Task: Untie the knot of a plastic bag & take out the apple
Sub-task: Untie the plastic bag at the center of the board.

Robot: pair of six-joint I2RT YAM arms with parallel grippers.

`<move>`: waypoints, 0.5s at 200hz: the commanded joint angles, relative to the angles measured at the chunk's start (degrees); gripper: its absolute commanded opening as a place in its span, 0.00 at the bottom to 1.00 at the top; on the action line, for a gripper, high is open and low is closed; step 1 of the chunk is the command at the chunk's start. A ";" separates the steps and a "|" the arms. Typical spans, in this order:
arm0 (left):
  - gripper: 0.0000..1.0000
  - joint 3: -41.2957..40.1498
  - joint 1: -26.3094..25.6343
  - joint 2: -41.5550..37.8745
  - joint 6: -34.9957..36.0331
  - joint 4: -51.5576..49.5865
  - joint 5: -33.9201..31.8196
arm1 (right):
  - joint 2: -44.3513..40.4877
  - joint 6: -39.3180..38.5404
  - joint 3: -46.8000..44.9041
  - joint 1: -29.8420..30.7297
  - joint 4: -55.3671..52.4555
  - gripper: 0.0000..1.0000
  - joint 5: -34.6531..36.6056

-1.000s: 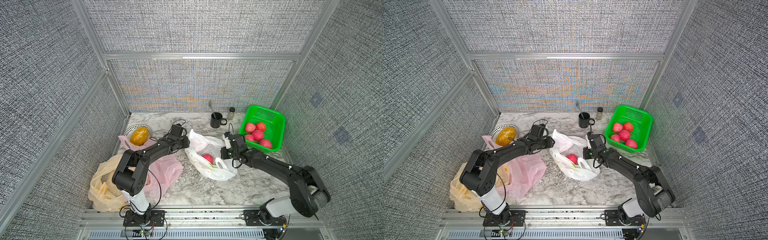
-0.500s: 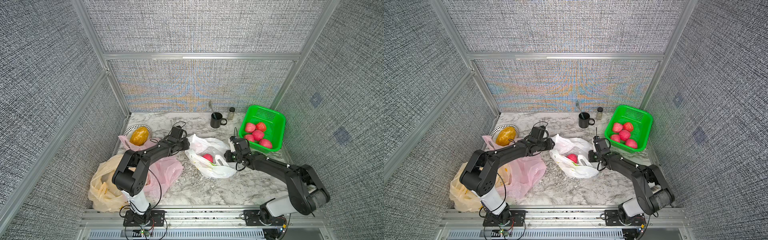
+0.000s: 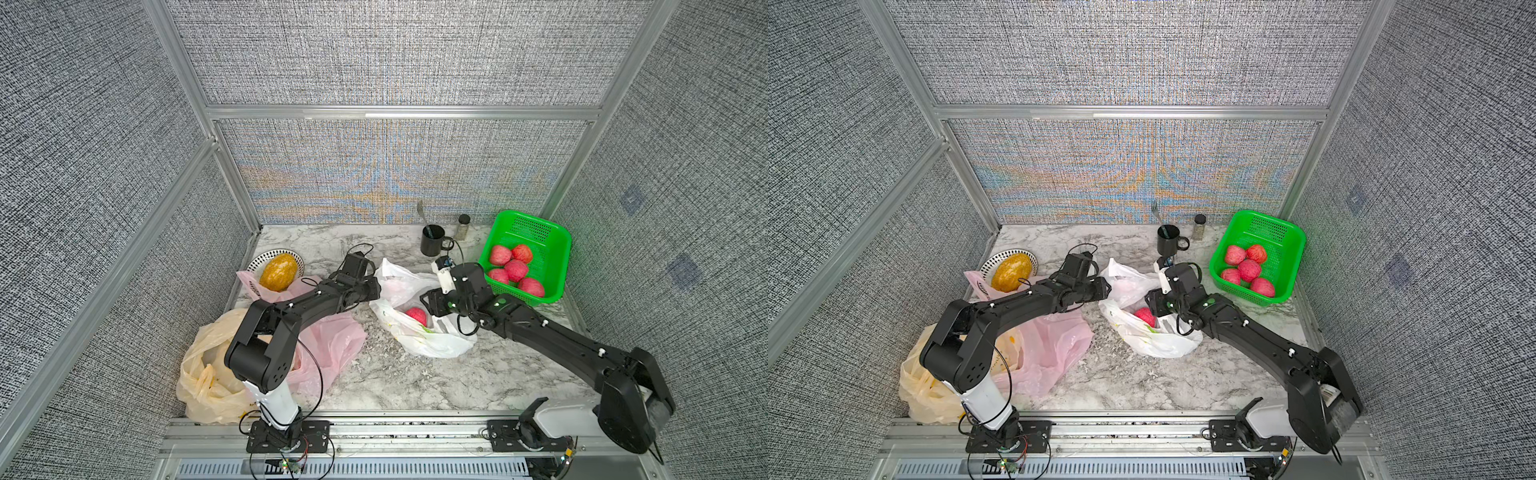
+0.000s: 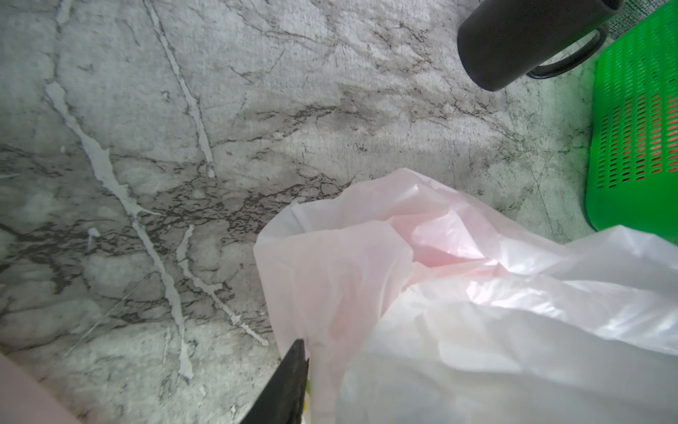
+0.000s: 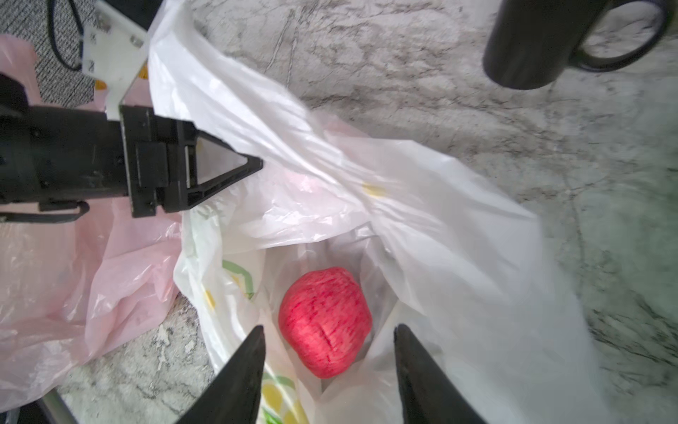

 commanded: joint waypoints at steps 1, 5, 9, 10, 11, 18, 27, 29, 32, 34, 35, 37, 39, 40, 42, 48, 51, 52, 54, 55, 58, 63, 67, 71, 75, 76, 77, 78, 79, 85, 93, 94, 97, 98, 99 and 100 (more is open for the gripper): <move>0.42 0.47 -0.09 -0.46 0.39 0.22 -0.85 | 3.09 -1.32 1.22 2.28 -3.04 0.58 -0.53; 0.42 0.50 -0.06 -0.49 0.39 0.20 -0.80 | 3.63 -1.41 1.17 2.83 -3.60 0.58 -0.60; 0.42 0.50 -0.06 -0.53 0.39 0.21 -0.83 | 4.03 -1.41 0.98 3.52 -4.10 0.58 -0.62; 0.42 0.50 -0.10 -0.55 0.39 0.21 -0.84 | 4.09 -1.39 0.94 3.67 -4.23 0.58 -0.58; 0.42 0.50 -0.12 -0.55 0.39 0.16 -0.80 | 4.16 -1.43 0.87 3.83 -4.38 0.58 -0.56; 0.42 0.50 -0.07 -0.54 0.40 0.12 -0.93 | 4.32 -1.38 0.03 4.88 -4.98 0.58 -0.55; 0.42 0.42 -0.06 -0.42 0.39 0.20 -0.94 | 4.29 -1.05 -1.37 6.05 -5.67 0.59 -0.71; 0.42 0.46 -0.05 -0.33 0.39 0.21 -0.94 | 4.25 -0.96 -1.76 6.26 -5.79 0.59 -0.82; 0.42 0.43 -0.10 -0.32 0.39 0.21 -0.94 | 4.13 -0.82 -2.19 6.69 -6.04 0.59 -0.91; 0.42 0.42 -0.09 -0.26 0.39 0.21 -0.94 | 3.97 -0.73 -2.49 6.97 -6.30 0.59 -0.94; 0.42 0.46 -0.07 -0.19 0.39 0.21 -0.85 | 3.88 -0.70 -2.64 7.15 -6.38 0.59 -0.96; 0.42 0.49 -0.10 -0.20 0.39 0.25 -0.85 | 3.71 -0.63 -3.04 7.33 -6.53 0.59 -0.97; 0.42 0.50 -0.11 -0.21 0.39 0.28 -0.85 | 3.49 -0.55 -3.41 7.72 -6.62 0.59 -0.97; 0.42 0.50 -0.08 -0.17 0.39 0.25 -0.81 | 3.38 -0.52 -3.58 7.88 -6.72 0.59 -1.02; 0.42 0.50 -0.08 -0.07 0.39 0.28 -0.80 | 3.19 -0.43 -4.00 8.28 -6.77 0.59 -1.01; 0.42 0.55 -0.06 0.02 0.34 0.37 -0.75 | 2.62 -0.03 -5.03 9.34 -7.07 0.59 -1.06; 0.42 0.59 -0.08 0.09 0.30 0.38 -0.71 | 2.28 0.21 -5.65 9.89 -7.20 0.59 -1.01; 0.42 0.59 -0.11 0.12 0.30 0.38 -0.73 | 2.16 0.30 -5.85 10.06 -7.23 0.59 -0.99; 0.42 0.59 -0.09 0.16 0.30 0.45 -0.75 | 1.89 0.47 -6.15 10.45 -7.32 0.59 -1.00; 0.42 0.59 -0.07 0.15 0.34 0.46 -0.71 | 1.79 0.61 -6.41 10.60 -7.33 0.59 -1.03; 0.42 0.66 -0.08 0.19 0.31 0.47 -0.76 | 1.48 0.85 -6.93 11.09 -7.47 0.59 -1.04; 0.42 0.68 -0.11 0.23 0.30 0.47 -0.68 | 1.14 1.34 -8.06 11.77 -7.57 0.59 -0.95; 0.42 0.68 -0.08 0.36 0.30 0.47 -0.80 | 1.03 1.71 -8.77 12.16 -7.60 0.59 -0.93; 0.42 0.76 -0.06 0.39 0.34 0.51 -0.85 | 1.04 2.13 -10.26 12.45 -7.61 0.59 -0.81; 0.42 0.77 -0.05 0.45 0.38 0.56 -0.93 | 1.14 2.49 -11.47 12.57 -7.49 0.59 -0.67; 0.42 0.77 -0.05 0.47 0.38 0.56 -0.93 | 1.15 2.58 -11.66 12.59 -7.46 0.59 -0.65; 0.42 0.77 -0.05 0.48 0.38 0.56 -0.94 | 1.15 2.71 -11.84 12.59 -7.41 0.59 -0.59; 0.42 0.77 -0.05 0.49 0.39 0.56 -0.98 | 1.20 2.78 -12.11 12.60 -7.33 0.59 -0.56; 0.42 0.77 -0.10 0.53 0.39 0.56 -0.96 | 1.27 2.86 -12.37 12.64 -7.30 0.59 -0.50; 0.42 0.77 -0.12 0.63 0.39 0.56 -1.02 | 1.63 3.42 -13.59 12.60 -6.77 0.59 -0.23; 0.42 0.75 -0.11 0.76 0.30 0.65 -1.06 | 2.08 3.76 -14.97 12.65 -5.81 0.59 0.13; 0.42 0.71 -0.13 0.76 0.30 0.65 -1.04 | 2.15 3.78 -15.17 12.62 -5.61 0.59 0.19; 0.42 0.68 -0.08 0.78 0.30 0.60 -1.04 | 2.23 3.93 -15.76 12.56 -5.12 0.59 0.44; 0.42 0.68 -0.07 0.81 0.30 0.62 -1.08 | 2.40 4.05 -15.82 12.58 -4.92 0.59 0.52; 0.42 0.68 -0.06 0.78 0.25 0.64 -1.05 | 2.48 4.06 -16.03 12.59 -4.73 0.59 0.61; 0.42 0.68 -0.06 0.81 0.23 0.64 -1.04 | 2.57 4.11 -16.18 12.55 -4.54 0.59 0.70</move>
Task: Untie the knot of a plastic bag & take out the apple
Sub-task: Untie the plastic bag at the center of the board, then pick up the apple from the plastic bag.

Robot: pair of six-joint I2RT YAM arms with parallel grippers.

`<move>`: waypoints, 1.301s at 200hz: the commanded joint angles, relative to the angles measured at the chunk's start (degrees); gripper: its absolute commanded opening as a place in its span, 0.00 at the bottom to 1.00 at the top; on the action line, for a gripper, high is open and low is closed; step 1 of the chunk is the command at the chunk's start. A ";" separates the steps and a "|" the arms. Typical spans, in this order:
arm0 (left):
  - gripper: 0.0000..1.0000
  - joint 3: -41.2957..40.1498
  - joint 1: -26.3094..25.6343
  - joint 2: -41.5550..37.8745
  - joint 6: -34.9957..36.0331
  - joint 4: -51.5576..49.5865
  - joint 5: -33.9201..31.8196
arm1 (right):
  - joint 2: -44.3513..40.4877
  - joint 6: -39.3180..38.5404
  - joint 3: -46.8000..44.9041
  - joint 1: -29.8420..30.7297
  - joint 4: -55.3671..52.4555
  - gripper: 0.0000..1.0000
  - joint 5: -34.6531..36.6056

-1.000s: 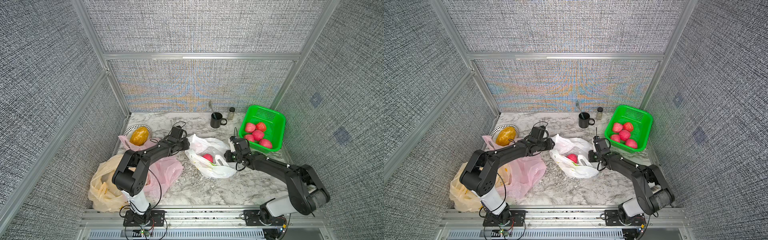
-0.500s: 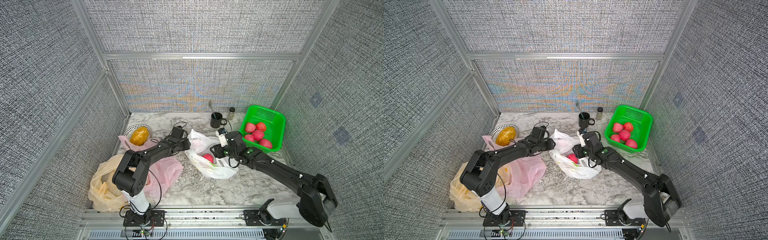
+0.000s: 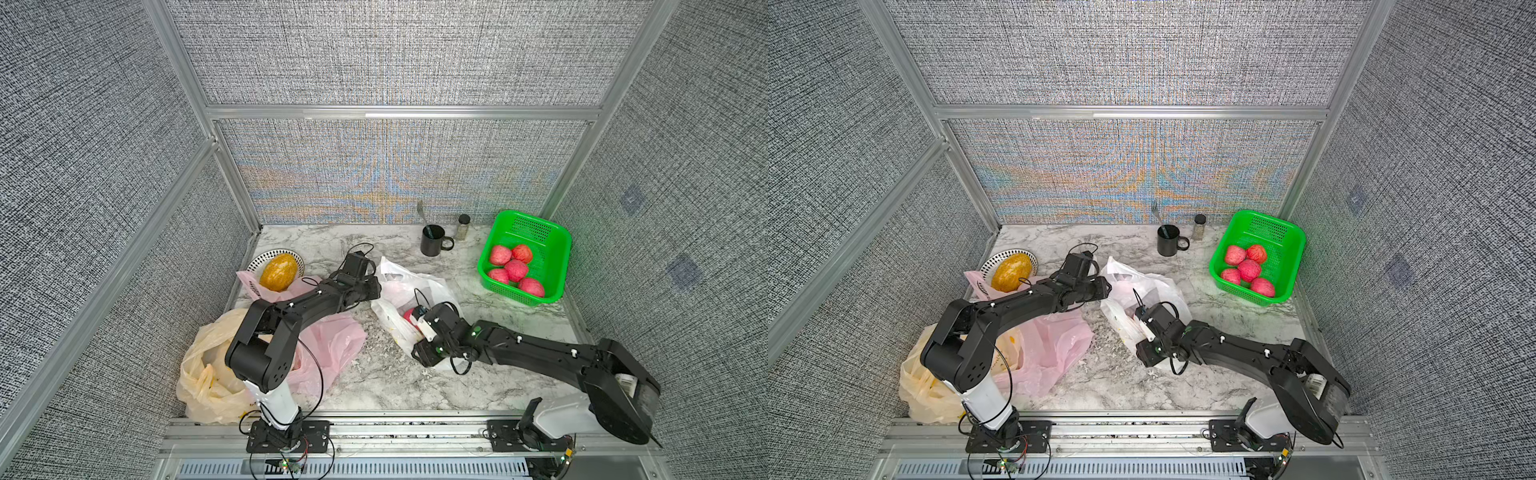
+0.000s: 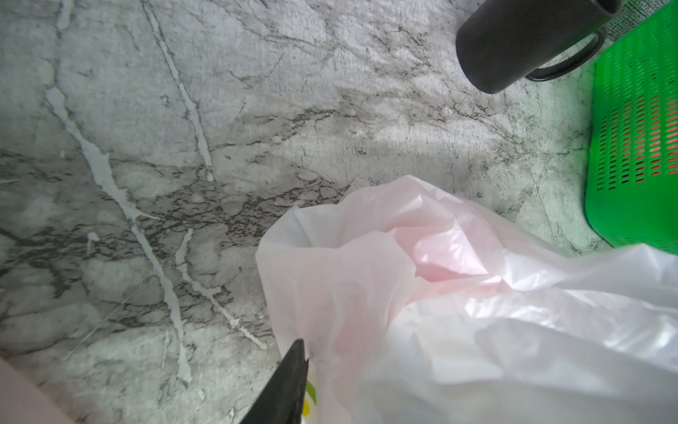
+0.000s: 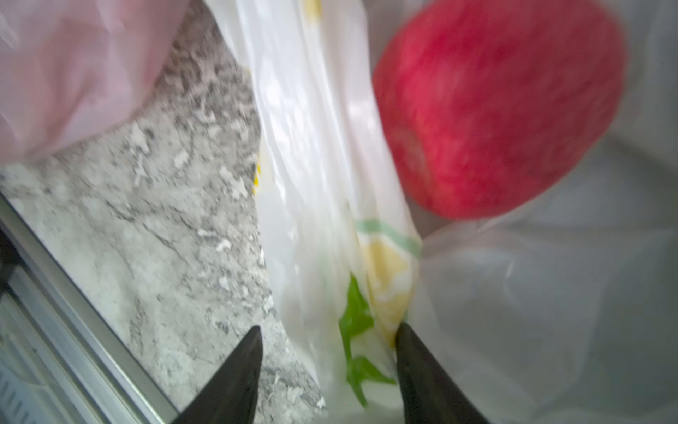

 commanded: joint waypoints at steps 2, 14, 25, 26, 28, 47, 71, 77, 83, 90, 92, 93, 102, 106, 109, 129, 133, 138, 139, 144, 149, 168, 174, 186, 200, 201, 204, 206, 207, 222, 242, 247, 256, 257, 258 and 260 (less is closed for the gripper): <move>0.42 0.35 0.05 0.42 0.22 0.60 -0.83 | 1.10 2.64 -3.40 0.06 1.19 0.59 1.94; 0.42 0.18 0.01 0.28 0.06 0.81 -0.85 | 3.02 2.85 -5.14 -0.14 3.77 0.59 1.76; 0.42 0.09 0.05 0.28 0.10 0.67 -0.94 | 5.20 2.95 -5.89 -0.23 5.42 0.59 1.07; 0.42 0.09 0.05 0.28 0.11 0.66 -0.91 | 5.37 2.95 -5.99 -0.23 5.61 0.59 0.96; 0.42 0.11 0.08 0.32 0.12 0.63 -0.99 | 5.70 2.94 -6.11 -0.23 5.85 0.59 0.78; 0.42 0.19 0.00 0.55 0.21 0.38 -1.05 | 7.16 3.42 -7.22 -0.06 7.66 0.58 -0.31; 0.42 0.26 0.04 0.97 0.04 0.64 -0.75 | 4.44 3.22 -7.46 -0.06 6.66 0.61 -0.43; 0.42 0.35 0.06 1.00 0.04 0.80 -0.65 | 3.26 2.89 -7.17 -0.06 5.80 0.64 -0.43; 0.42 0.43 0.01 1.02 0.03 0.82 -0.60 | 2.11 2.69 -6.74 -0.06 4.96 0.67 -0.39; 0.42 0.52 0.05 1.00 0.11 0.82 -0.61 | 0.55 2.38 -6.06 -0.06 4.10 0.70 -0.58; 0.42 0.59 0.06 1.05 0.12 0.82 -0.61 | 0.07 2.27 -5.91 -0.06 3.84 0.71 -0.59; 0.42 0.60 0.06 1.10 0.12 0.82 -0.57 | -0.14 2.26 -5.78 -0.06 3.64 0.71 -0.58; 0.42 0.78 0.04 1.05 0.21 0.69 -0.54 | -2.01 1.76 -4.46 -0.06 1.94 0.74 -0.76; 0.42 0.84 0.05 1.06 0.29 0.64 -0.54 | -2.81 1.51 -3.86 -0.06 1.07 0.75 -0.68; 0.42 0.87 0.00 1.03 0.30 0.65 -0.58 | -3.36 1.34 -3.34 -0.06 0.45 0.76 -0.70; 0.42 0.79 0.01 0.89 0.39 0.65 -0.60 | -6.21 0.37 -0.17 -0.08 -3.30 0.81 -0.43; 0.42 0.80 0.03 0.95 0.39 0.65 -0.53 | -6.65 0.23 0.48 -0.14 -3.92 0.82 -0.32; 0.42 0.83 -0.03 0.88 0.39 0.65 -0.56 | -7.18 0.06 1.38 -0.21 -4.64 0.83 -0.26; 0.42 0.81 -0.03 0.93 0.39 0.65 -0.59 | -7.28 0.01 1.47 -0.22 -4.73 0.83 -0.28; 0.42 0.75 -0.05 0.81 0.39 0.64 -0.57 | -7.72 -0.13 2.29 -0.31 -5.19 0.84 -0.22; 0.42 0.70 -0.12 0.86 0.47 0.65 -0.56 | -8.06 -0.12 3.09 -0.47 -5.50 0.84 -0.03; 0.42 0.63 -0.33 0.55 0.65 0.65 -0.78 | -8.78 -0.07 6.62 -1.63 -5.17 0.85 0.05; 0.42 0.55 -0.36 0.51 0.65 0.65 -0.82 | -8.69 0.19 7.41 -2.15 -4.86 0.85 0.18; 0.42 0.49 -0.46 0.24 0.74 0.65 -0.96 | -8.28 0.56 8.71 -3.35 -3.66 0.84 0.81; 0.42 0.36 -0.71 0.14 0.83 0.65 -1.18 | -7.50 1.39 9.56 -5.14 -1.10 0.81 1.31; 0.42 0.36 -0.68 0.08 0.83 0.65 -1.16 | -7.44 1.48 9.55 -5.23 -0.90 0.81 1.31; 0.42 0.35 -0.77 0.06 0.83 0.65 -1.17 | -7.19 1.59 9.70 -5.64 -0.18 0.79 1.38; 0.42 0.35 -0.77 0.03 0.83 0.65 -1.17 | -6.96 1.77 9.72 -5.85 0.29 0.79 1.37; 0.42 0.35 -0.79 0.02 0.83 0.65 -1.15 | -6.86 1.78 9.72 -5.98 0.54 0.79 1.37; 0.42 0.35 -0.95 -0.07 0.95 0.65 -1.17 | -4.52 1.98 10.13 -7.12 4.21 0.76 1.94; 0.42 0.35 -0.98 -0.34 0.95 0.65 -1.17 | -0.18 1.89 12.19 -8.74 5.27 0.75 1.86; 0.42 0.35 -1.00 -0.42 0.99 0.64 -1.18 | 0.84 1.85 12.50 -9.03 5.75 0.75 1.65; 0.42 0.43 -1.01 -0.49 1.00 0.58 -1.10 | 2.45 1.69 12.79 -9.36 6.73 0.75 1.44; 0.42 0.43 -1.00 -0.50 1.00 0.61 -1.12 | 2.59 1.70 12.80 -9.37 6.88 0.74 1.45; 0.42 0.48 -1.00 -0.51 1.00 0.63 -1.13 | 2.75 1.71 12.84 -9.41 6.96 0.74 1.45; 0.42 0.45 -1.00 -0.49 1.00 0.60 -1.13 | 3.02 1.71 12.88 -9.51 7.17 0.75 1.46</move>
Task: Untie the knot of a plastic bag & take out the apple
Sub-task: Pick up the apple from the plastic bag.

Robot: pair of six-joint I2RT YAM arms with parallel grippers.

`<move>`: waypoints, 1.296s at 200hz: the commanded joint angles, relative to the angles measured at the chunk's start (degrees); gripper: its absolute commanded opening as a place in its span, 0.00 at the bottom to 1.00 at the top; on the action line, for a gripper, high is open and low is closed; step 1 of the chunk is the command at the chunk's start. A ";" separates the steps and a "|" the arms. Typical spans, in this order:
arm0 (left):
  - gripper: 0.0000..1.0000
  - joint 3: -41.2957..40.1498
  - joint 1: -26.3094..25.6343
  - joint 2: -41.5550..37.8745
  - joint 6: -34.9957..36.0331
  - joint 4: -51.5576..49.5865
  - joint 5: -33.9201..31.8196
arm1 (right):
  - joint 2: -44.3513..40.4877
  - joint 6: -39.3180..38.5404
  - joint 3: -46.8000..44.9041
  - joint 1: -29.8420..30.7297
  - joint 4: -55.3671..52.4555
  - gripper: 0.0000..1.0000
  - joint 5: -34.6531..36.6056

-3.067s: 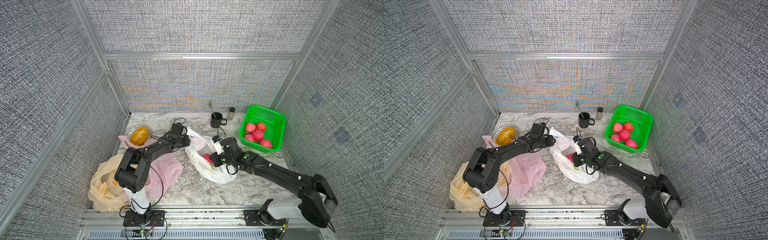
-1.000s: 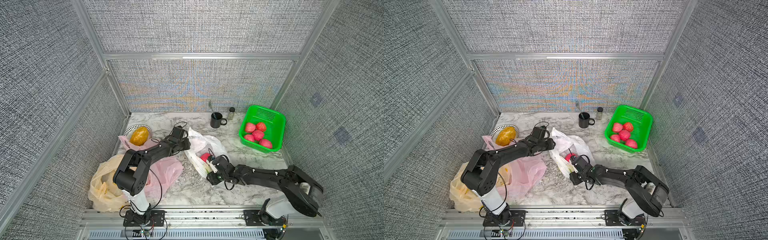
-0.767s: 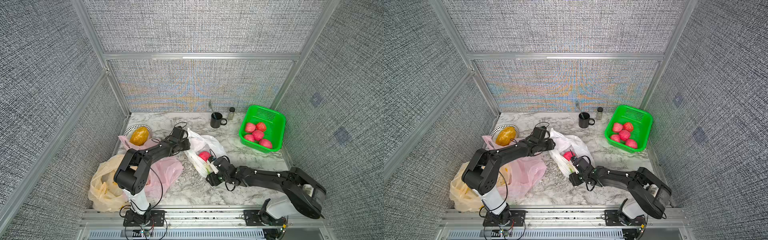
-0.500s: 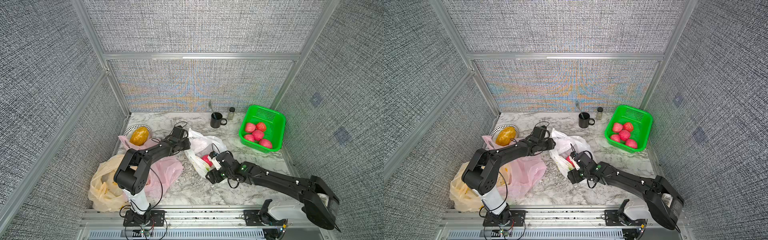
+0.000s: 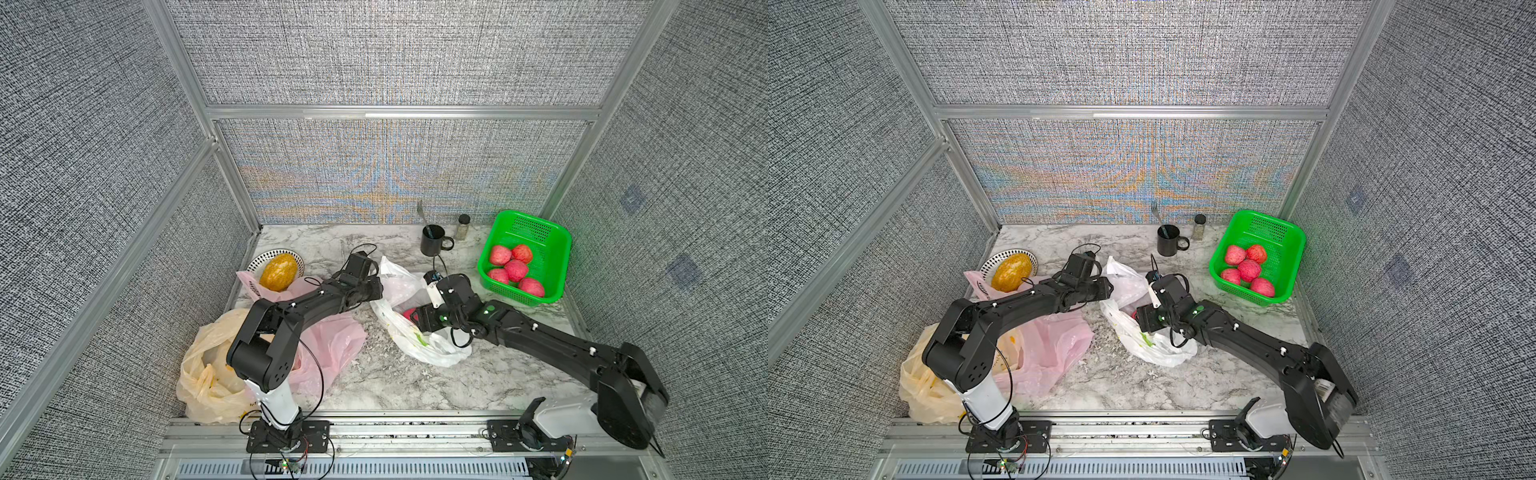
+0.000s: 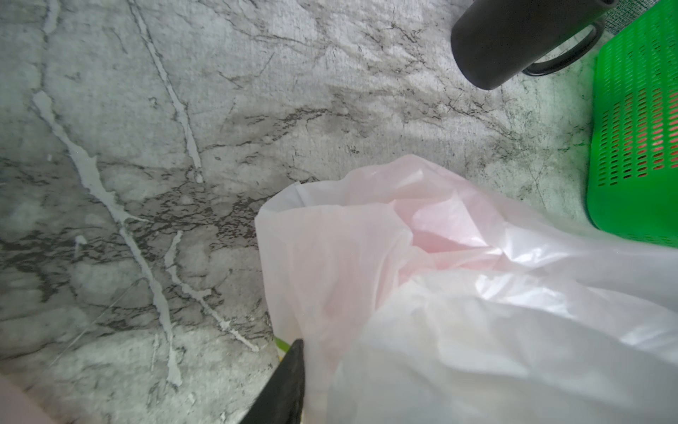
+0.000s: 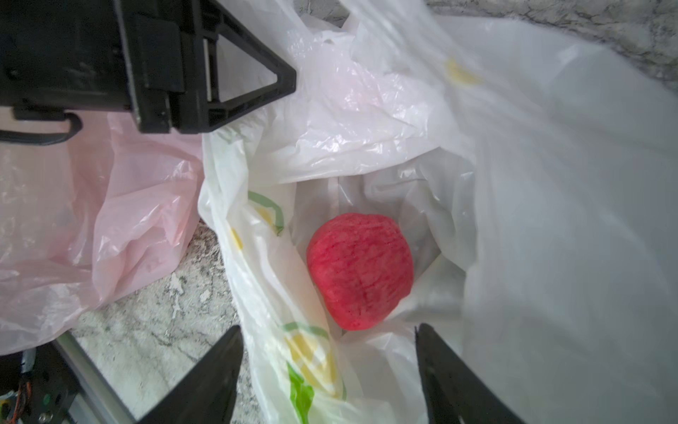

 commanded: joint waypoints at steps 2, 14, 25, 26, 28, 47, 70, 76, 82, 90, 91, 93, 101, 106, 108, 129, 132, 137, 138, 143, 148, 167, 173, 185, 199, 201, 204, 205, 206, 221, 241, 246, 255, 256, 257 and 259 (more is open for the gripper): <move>0.42 0.00 -0.06 -0.53 0.78 0.61 -0.04 | 3.42 0.20 0.97 -0.88 4.38 0.74 0.19; 0.42 0.00 -0.12 -0.52 0.80 0.75 0.09 | 4.99 0.46 0.93 -1.26 5.68 0.74 0.47; 0.42 -0.09 -0.14 -0.48 0.67 0.97 0.26 | 6.33 0.76 1.06 -1.45 6.22 0.74 1.63; 0.42 -0.09 -0.13 -0.51 0.67 0.97 0.25 | 6.49 0.75 1.10 -1.43 6.22 0.74 1.77; 0.42 -0.09 -0.13 -0.49 0.67 0.98 0.24 | 6.73 0.74 1.08 -1.43 6.26 0.74 1.94; 0.42 -0.33 -0.24 -0.59 0.67 1.23 0.39 | 8.45 0.58 0.63 -1.54 7.82 0.75 1.23; 0.43 -0.56 -0.22 -0.60 0.72 1.28 0.33 | 11.67 -0.21 1.42 -1.18 7.76 0.84 -2.57; 0.42 -0.69 -0.21 -0.62 0.67 1.40 0.33 | 12.64 -0.47 1.79 -0.71 7.27 0.86 -2.66; 0.42 -0.78 -0.23 -0.56 0.59 1.50 0.33 | 13.36 -0.66 2.00 -0.23 7.11 0.88 -2.42; 0.43 -0.88 -0.24 -0.62 0.58 1.67 0.45 | 14.33 -0.76 2.11 0.19 7.14 0.90 -2.43; 0.43 -0.88 -0.22 -0.62 0.54 1.68 0.48 | 14.41 -0.76 2.12 0.23 7.12 0.91 -2.41; 0.43 -0.92 -0.26 -0.62 0.51 1.68 0.50 | 14.64 -0.76 2.16 0.28 7.10 0.91 -2.40; 0.43 -0.96 -0.26 -0.58 0.50 1.81 0.57 | 15.49 -0.85 2.31 0.44 7.06 0.91 -2.12; 0.43 -0.90 -0.21 -0.52 0.50 1.80 0.61 | 15.90 -0.85 2.23 0.53 7.26 0.92 -1.83; 0.43 -0.88 -0.21 -0.49 0.50 1.84 0.55 | 16.00 -0.85 2.15 0.53 7.38 0.92 -1.75; 0.43 -0.88 -0.23 -0.47 0.58 1.77 0.60 | 17.30 -1.10 2.20 0.51 7.89 0.92 -1.38; 0.43 -0.80 -0.26 -0.45 0.58 1.69 0.59 | 17.54 -1.17 2.28 0.52 7.82 0.92 -1.33; 0.43 -0.79 -0.26 -0.38 0.71 1.67 0.66 | 17.86 -1.20 2.38 0.53 7.80 0.91 -1.18; 0.43 -0.79 -0.24 -0.37 0.74 1.67 0.67 | 17.93 -1.16 2.43 0.54 7.80 0.91 -1.17; 0.43 -0.78 -0.21 -0.43 0.67 1.68 0.68 | 18.25 -1.28 2.47 0.53 7.74 0.91 -1.17; 0.43 -0.87 -0.22 -0.35 0.69 1.68 0.70 | 18.43 -1.29 2.55 0.54 7.67 0.90 -1.16; 0.43 -0.96 -0.21 -0.41 0.58 1.73 0.62 | 17.73 -1.04 2.04 0.55 7.77 0.83 -0.99; 0.43 -1.01 -0.28 -0.33 0.58 1.77 0.59 | 17.12 -1.04 1.78 0.61 7.80 0.80 -0.77; 0.43 -0.97 -0.25 -0.25 0.58 1.77 0.68 | 15.75 -1.28 1.51 0.67 7.76 0.73 -0.34; 0.43 -0.96 -0.24 -0.10 0.52 1.90 0.92 | 14.44 -1.50 1.42 0.63 7.33 0.65 -0.12; 0.43 -0.96 -0.24 -0.03 0.50 1.93 0.87 | 14.25 -1.61 1.44 0.65 7.29 0.64 -0.12; 0.43 -0.97 -0.22 -0.01 0.50 2.01 0.92 | 13.99 -1.64 1.42 0.66 7.22 0.63 -0.12; 0.43 -0.97 -0.21 -0.01 0.50 2.02 0.93 | 13.89 -1.64 1.42 0.64 7.20 0.62 -0.12; 0.43 -0.97 -0.26 -0.01 0.50 2.03 0.90 | 13.75 -1.64 1.42 0.68 7.19 0.61 -0.12; 0.43 -0.99 -0.21 -0.10 0.50 1.99 0.80 | 12.22 -1.73 1.37 0.66 7.06 0.51 -0.48; 0.43 -1.04 -0.24 -0.40 0.72 1.70 0.37 | 10.18 -1.80 1.43 0.69 6.42 0.48 -0.79; 0.43 -1.14 -0.26 -0.51 0.76 1.68 0.31 | 9.66 -1.81 1.42 0.70 6.40 0.49 -1.04; 0.43 -1.14 -0.22 -0.54 0.76 1.68 0.21 | 8.60 -1.77 1.33 0.63 6.25 0.49 -1.09; 0.43 -1.18 -0.21 -0.54 0.80 1.68 0.22 | 8.47 -1.75 1.33 0.63 6.19 0.49 -1.13; 0.43 -1.16 -0.21 -0.49 0.83 1.64 0.19 | 8.31 -1.74 1.29 0.63 6.16 0.49 -1.11; 0.43 -1.17 -0.22 -0.52 0.84 1.60 0.18 | 8.11 -1.75 1.30 0.62 6.14 0.49 -1.16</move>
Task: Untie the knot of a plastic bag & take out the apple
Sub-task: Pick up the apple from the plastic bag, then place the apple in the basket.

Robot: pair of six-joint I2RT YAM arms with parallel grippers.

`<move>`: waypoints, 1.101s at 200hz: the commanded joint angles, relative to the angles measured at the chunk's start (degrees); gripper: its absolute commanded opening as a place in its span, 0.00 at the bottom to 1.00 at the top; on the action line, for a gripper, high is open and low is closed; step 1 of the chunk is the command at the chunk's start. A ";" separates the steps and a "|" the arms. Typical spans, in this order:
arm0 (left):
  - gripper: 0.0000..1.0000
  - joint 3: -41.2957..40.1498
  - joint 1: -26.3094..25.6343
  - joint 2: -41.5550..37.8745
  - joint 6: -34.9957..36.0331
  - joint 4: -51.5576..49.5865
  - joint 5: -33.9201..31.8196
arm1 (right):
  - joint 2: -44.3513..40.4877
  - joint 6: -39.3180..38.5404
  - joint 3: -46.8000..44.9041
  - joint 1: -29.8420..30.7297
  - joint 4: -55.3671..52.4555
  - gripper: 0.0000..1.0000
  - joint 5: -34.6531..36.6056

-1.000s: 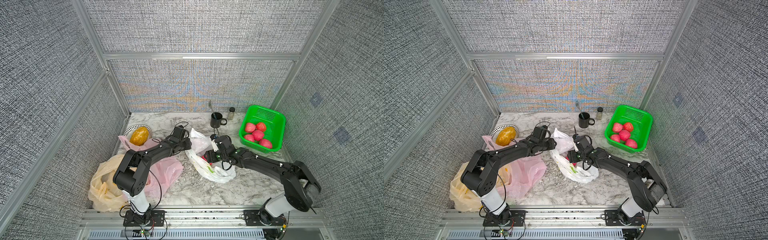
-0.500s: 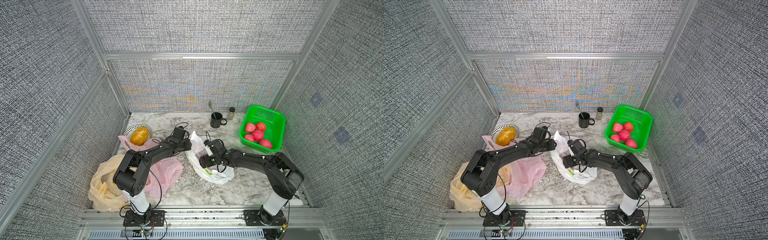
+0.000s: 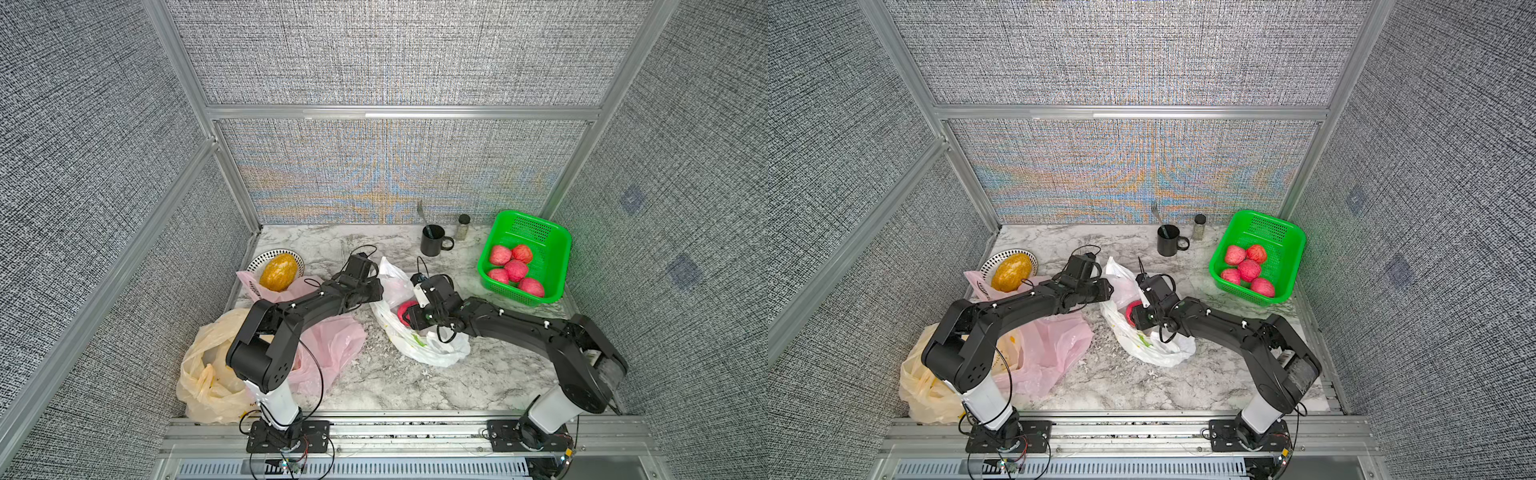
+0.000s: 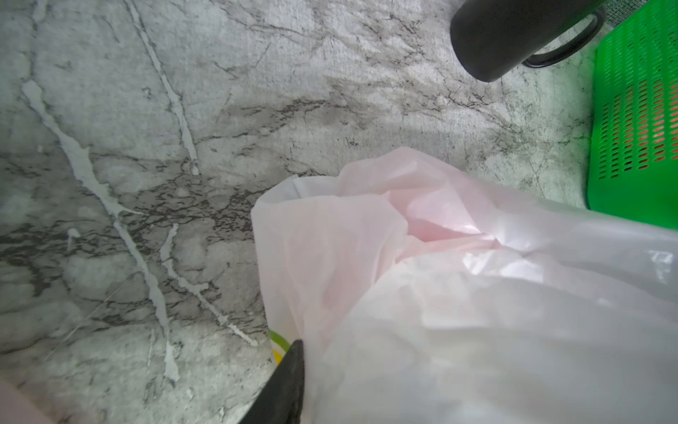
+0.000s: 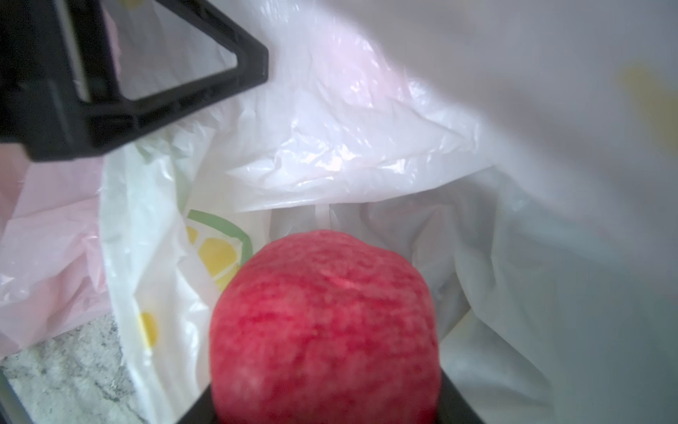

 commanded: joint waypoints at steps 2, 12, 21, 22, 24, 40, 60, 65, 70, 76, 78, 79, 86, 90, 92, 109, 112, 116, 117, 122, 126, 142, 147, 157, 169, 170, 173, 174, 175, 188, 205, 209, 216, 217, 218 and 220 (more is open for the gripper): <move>0.43 -0.21 0.07 -0.42 0.65 1.16 -0.23 | -2.33 -0.58 -0.10 0.06 -0.73 0.49 -0.40; 0.43 -0.18 -0.04 -0.33 0.65 1.15 -0.22 | -3.57 -0.50 -0.11 0.05 -1.03 0.49 -0.59; 0.43 -0.24 -0.03 -0.28 0.62 1.15 -0.21 | -4.69 -0.42 -0.09 0.00 -1.23 0.49 -0.68; 0.43 -0.23 -0.02 -0.31 0.59 1.15 -0.19 | -4.80 -0.42 -0.15 0.04 -1.25 0.49 -0.66; 0.43 -0.27 -0.02 -0.28 0.57 1.20 -0.27 | -4.99 -0.42 -0.12 0.00 -1.23 0.49 -0.76; 0.43 -0.30 -0.02 -0.12 0.56 1.24 -0.34 | -6.85 -0.42 0.00 0.07 -2.08 0.49 -1.50; 0.43 -0.26 -0.06 -0.12 0.65 1.24 -0.27 | -9.54 -0.17 0.02 0.00 -3.08 0.50 -2.56; 0.43 -0.18 -0.02 -0.07 0.65 1.24 -0.32 | -10.34 -0.15 0.13 0.03 -3.44 0.50 -2.59; 0.43 -0.22 -0.06 -0.08 0.65 1.16 -0.35 | -11.05 -0.15 0.23 0.00 -3.77 0.50 -2.57; 0.43 -0.14 -0.02 -0.08 0.65 1.15 -0.28 | -11.92 -0.22 0.41 -0.09 -4.23 0.50 -2.22; 0.43 -0.14 -0.02 -0.08 0.65 1.15 -0.27 | -12.26 -0.24 0.52 -0.14 -4.42 0.50 -2.12; 0.43 -0.14 -0.02 -0.08 0.65 1.15 -0.26 | -12.41 -0.24 0.56 -0.16 -4.55 0.50 -2.00; 0.43 -0.06 -0.06 -0.08 0.65 1.15 -0.19 | -13.44 -0.48 0.88 -0.52 -5.07 0.51 -1.45; 0.43 -0.05 -0.10 -0.05 0.70 1.15 -0.19 | -13.91 -0.58 1.11 -0.76 -5.32 0.51 -1.22; 0.43 -0.05 -0.10 -0.05 0.73 1.15 -0.24 | -14.19 -0.63 1.11 -1.01 -5.44 0.51 -1.12; 0.43 0.04 -0.15 -0.03 0.74 1.15 -0.12 | -16.19 -1.14 1.29 -3.42 -5.90 0.52 -0.43; 0.43 0.04 -0.19 -0.11 0.74 1.15 -0.11 | -16.49 -1.24 1.29 -3.99 -5.99 0.52 -0.19; 0.43 0.11 -0.19 -0.16 0.82 1.15 -0.12 | -16.89 -1.35 1.30 -4.75 -5.99 0.52 0.27; 0.43 0.12 -0.19 -0.16 0.82 1.11 -0.15 | -17.01 -1.41 1.30 -4.93 -6.04 0.52 0.34; 0.43 0.13 -0.19 -0.16 0.83 1.07 -0.10 | -17.49 -1.67 1.21 -6.05 -6.02 0.53 0.94; 0.43 0.07 -0.19 -0.22 0.83 1.07 -0.15 | -17.87 -1.81 1.20 -7.11 -6.07 0.53 1.29; 0.43 0.05 -0.29 -0.39 0.92 1.07 -0.17 | -19.21 -2.43 0.97 -11.92 -5.71 0.54 2.43; 0.43 0.07 -0.28 -0.35 0.92 1.06 -0.13 | -19.48 -2.57 0.82 -13.82 -5.38 0.54 2.76; 0.43 0.04 -0.37 -0.42 0.98 1.07 -0.05 | -19.86 -2.84 0.62 -17.38 -4.75 0.54 3.18; 0.43 0.04 -0.46 -0.50 0.92 1.11 -0.06 | -20.09 -3.03 0.18 -22.45 -3.42 0.55 3.62; 0.43 0.08 -0.50 -0.51 0.92 1.13 -0.07 | -20.10 -3.04 0.16 -22.92 -3.22 0.55 3.64; 0.43 0.08 -0.53 -0.50 0.92 1.14 -0.04 | -20.11 -3.01 0.03 -24.28 -2.87 0.55 3.66; 0.43 0.06 -0.54 -0.47 0.92 1.15 -0.02 | -20.11 -3.03 0.05 -24.71 -2.77 0.55 3.61; 0.43 0.05 -0.54 -0.49 0.92 1.15 0.04 | -20.11 -3.04 0.01 -25.06 -2.54 0.55 3.64; 0.43 0.08 -0.65 -0.54 1.00 1.15 0.00 | -20.05 -3.04 -0.71 -30.03 -0.24 0.55 3.94; 0.43 0.13 -0.63 -0.63 1.03 1.07 0.18 | -18.69 -2.72 -1.55 -35.77 2.56 0.56 5.10; 0.43 0.13 -0.64 -0.62 1.09 1.07 0.29 | -18.30 -2.70 -1.63 -36.92 3.02 0.56 5.17; 0.43 0.21 -0.65 -0.65 1.15 1.07 0.34 | -17.15 -2.57 -1.78 -38.98 3.85 0.56 5.26; 0.43 0.21 -0.64 -0.67 1.17 1.07 0.39 | -17.05 -2.59 -1.78 -39.27 3.93 0.56 5.29; 0.43 0.21 -0.68 -0.68 1.17 1.07 0.42 | -16.87 -2.56 -1.83 -39.51 4.02 0.56 5.31; 0.43 0.22 -0.69 -0.64 1.18 1.07 0.37 | -16.56 -2.60 -1.82 -40.01 4.32 0.56 5.30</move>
